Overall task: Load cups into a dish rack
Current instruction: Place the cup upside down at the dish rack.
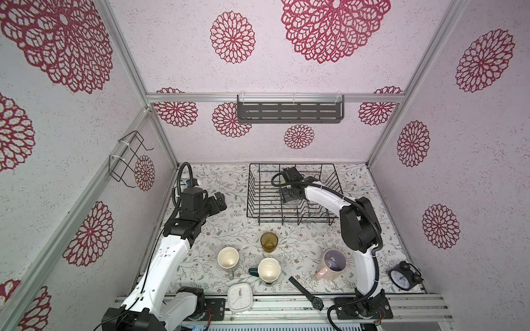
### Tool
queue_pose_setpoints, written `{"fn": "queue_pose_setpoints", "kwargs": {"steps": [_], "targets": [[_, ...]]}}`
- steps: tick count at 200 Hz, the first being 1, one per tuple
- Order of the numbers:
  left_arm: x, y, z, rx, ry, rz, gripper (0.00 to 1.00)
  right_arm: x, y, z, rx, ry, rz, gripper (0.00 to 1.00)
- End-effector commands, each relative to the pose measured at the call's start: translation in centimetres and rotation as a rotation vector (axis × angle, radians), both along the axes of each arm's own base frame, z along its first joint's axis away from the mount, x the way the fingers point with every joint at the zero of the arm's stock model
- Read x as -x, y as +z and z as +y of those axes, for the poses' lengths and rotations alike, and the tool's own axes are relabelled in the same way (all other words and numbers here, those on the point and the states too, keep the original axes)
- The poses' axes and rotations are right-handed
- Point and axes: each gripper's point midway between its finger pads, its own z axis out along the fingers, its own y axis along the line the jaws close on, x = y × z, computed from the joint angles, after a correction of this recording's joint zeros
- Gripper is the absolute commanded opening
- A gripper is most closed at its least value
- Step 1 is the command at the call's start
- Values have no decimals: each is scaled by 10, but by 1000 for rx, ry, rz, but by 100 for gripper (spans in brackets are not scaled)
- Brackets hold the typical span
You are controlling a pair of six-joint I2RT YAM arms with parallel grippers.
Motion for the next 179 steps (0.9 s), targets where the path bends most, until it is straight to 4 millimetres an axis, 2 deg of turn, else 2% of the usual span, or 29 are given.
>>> {"fn": "queue_pose_setpoints", "kwargs": {"steps": [1,34,57,79,102,144,179], "targets": [[2,13,-1,25,-7,-28,97,-1,39,-1,-54,-7,-42,84],[4,17,-1,36,-3,-34,97,13,34,-2,-76,-2,2,83],[4,21,-4,57,-9,-55,97,18,24,-7,-52,-3,26,82],[2,27,-3,70,-5,-64,97,20,24,-9,-54,-11,20,79],[0,32,-6,80,-20,-76,97,17,28,-6,-69,-5,2,71],[-2,37,-11,112,-39,-76,97,9,36,-3,-81,2,-23,69],[1,36,-9,112,-29,-76,97,2,28,-3,-80,4,-13,68]]}}
